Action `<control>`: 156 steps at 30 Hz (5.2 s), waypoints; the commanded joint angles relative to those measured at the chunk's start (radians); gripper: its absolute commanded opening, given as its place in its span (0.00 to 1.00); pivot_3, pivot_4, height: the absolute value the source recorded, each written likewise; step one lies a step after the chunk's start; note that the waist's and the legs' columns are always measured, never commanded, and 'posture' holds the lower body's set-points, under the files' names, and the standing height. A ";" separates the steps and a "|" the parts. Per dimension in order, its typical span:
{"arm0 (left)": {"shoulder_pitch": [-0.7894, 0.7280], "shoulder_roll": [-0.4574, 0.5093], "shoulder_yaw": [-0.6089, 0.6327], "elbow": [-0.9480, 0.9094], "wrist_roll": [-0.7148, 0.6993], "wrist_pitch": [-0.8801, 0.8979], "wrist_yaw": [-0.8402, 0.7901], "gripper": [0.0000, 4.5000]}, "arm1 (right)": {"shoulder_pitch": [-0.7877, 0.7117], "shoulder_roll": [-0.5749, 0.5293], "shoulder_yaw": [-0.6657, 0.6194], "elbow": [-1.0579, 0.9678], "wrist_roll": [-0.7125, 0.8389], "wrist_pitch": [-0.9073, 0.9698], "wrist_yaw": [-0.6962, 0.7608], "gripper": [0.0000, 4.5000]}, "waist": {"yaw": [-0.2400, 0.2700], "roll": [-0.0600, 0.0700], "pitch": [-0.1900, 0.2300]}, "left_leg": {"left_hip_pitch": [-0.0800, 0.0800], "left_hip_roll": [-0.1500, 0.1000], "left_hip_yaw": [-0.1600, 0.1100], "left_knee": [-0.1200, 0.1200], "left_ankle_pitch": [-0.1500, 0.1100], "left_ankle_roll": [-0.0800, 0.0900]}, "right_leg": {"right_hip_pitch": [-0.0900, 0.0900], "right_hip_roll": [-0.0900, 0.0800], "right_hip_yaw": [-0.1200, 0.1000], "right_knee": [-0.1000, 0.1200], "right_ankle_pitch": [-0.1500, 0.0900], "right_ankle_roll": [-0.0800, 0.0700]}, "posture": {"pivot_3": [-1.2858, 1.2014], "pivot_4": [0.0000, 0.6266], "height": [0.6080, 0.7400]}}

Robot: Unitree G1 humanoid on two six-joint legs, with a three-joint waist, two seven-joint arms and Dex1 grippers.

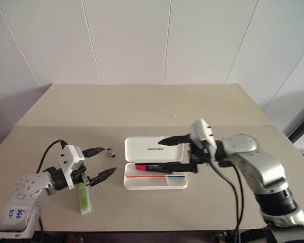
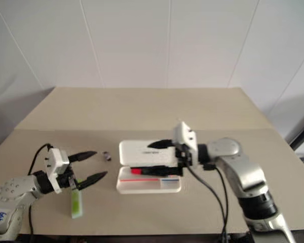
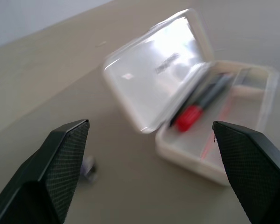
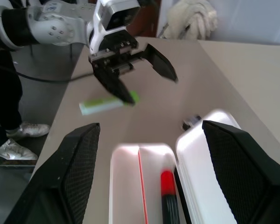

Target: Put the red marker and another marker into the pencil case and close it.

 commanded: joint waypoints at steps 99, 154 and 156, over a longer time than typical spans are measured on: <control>-0.488 0.139 -0.316 -0.098 -0.130 0.520 -0.312 0.24 | 0.166 -0.133 -0.196 0.199 0.011 -0.295 -0.018 1.00 | 0.020 -0.002 0.001 | -0.002 0.000 0.000 0.009 0.000 -0.001 | 0.004 0.002 0.000 -0.006 0.004 0.001 | 0.52 0.24 1.00; -0.670 -0.049 -0.662 0.221 0.274 0.278 -0.435 0.53 | 0.236 -0.138 -0.201 0.115 0.020 -0.277 -0.107 1.00 | 0.020 -0.002 0.001 | -0.002 -0.001 0.000 0.012 0.000 0.000 | 0.003 0.002 0.000 0.002 0.003 0.002 | 0.52 0.24 1.00; -0.669 -0.050 -0.661 0.215 0.272 0.285 -0.438 0.69 | 0.236 -0.138 -0.201 0.114 0.020 -0.276 -0.107 1.00 | 0.020 -0.002 0.001 | -0.002 -0.001 0.000 0.012 0.000 0.000 | 0.003 0.002 0.000 0.002 0.003 0.002 | 0.52 0.24 1.00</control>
